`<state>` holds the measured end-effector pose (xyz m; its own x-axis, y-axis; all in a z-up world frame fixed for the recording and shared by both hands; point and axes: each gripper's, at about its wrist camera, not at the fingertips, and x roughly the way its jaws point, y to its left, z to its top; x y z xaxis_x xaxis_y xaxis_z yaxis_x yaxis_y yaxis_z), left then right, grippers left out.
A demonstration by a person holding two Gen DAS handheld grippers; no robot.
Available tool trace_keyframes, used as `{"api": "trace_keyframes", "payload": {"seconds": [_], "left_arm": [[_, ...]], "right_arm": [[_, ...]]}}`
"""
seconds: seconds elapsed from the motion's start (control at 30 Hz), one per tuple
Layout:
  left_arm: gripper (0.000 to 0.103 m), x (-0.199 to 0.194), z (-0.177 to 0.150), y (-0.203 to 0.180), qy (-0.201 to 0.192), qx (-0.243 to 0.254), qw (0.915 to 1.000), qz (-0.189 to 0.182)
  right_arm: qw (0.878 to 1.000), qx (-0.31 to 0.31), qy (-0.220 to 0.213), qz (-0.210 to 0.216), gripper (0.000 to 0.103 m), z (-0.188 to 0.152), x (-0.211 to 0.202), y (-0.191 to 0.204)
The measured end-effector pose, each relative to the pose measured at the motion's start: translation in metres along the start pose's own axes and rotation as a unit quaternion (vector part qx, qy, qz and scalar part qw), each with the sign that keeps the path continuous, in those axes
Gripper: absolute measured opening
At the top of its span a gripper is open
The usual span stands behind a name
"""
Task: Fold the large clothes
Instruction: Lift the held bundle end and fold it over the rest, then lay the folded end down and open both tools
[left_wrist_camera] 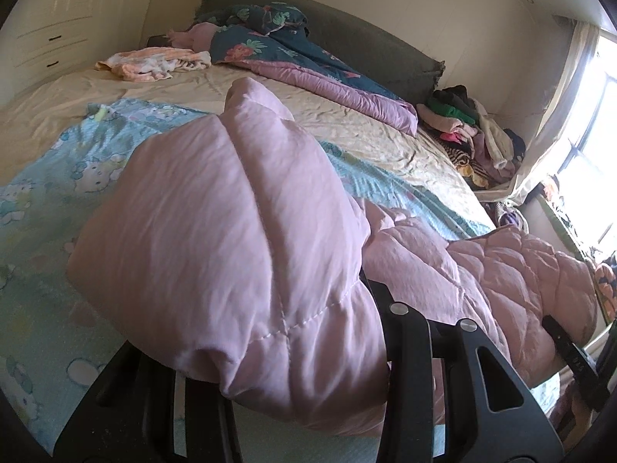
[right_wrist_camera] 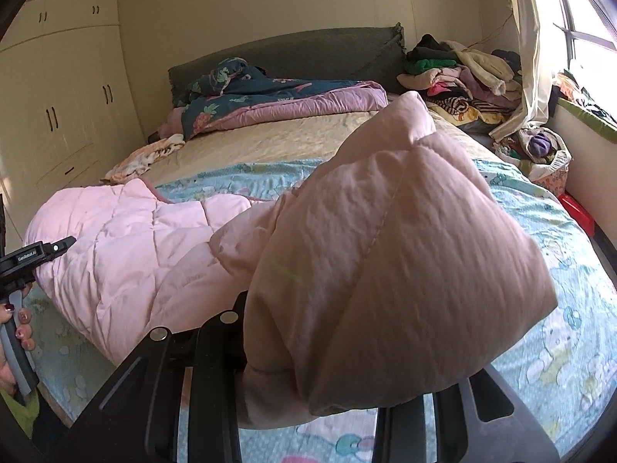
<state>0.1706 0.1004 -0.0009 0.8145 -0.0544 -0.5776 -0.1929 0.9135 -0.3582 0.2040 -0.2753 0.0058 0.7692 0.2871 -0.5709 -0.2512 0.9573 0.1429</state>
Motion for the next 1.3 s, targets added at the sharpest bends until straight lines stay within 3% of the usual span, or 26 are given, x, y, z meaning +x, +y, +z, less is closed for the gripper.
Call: {"api": "trace_keyframes", "payload": {"seconds": [0.37, 0.83, 1.13, 1.3], "left_arm": [[0.035, -0.021, -0.039, 0.014, 0.002, 0.003, 1.0, 0.007], [0.046, -0.017, -0.079, 0.04, 0.008, -0.006, 0.9999, 0.012], [0.052, -0.014, -0.08, 0.041, 0.012, -0.013, 0.9997, 0.02], [0.054, -0.016, -0.079, 0.04, 0.017, -0.015, 0.9995, 0.022]], "right_arm": [[1.0, 0.013, 0.021, -0.005, 0.031, -0.038, -0.013, -0.004], [0.996, 0.067, 0.066, -0.008, 0.037, -0.084, 0.008, -0.023], [0.993, 0.081, 0.08, -0.022, 0.045, -0.09, 0.015, -0.023], [0.991, 0.1, 0.084, -0.022, 0.056, -0.092, 0.011, -0.026]]}}
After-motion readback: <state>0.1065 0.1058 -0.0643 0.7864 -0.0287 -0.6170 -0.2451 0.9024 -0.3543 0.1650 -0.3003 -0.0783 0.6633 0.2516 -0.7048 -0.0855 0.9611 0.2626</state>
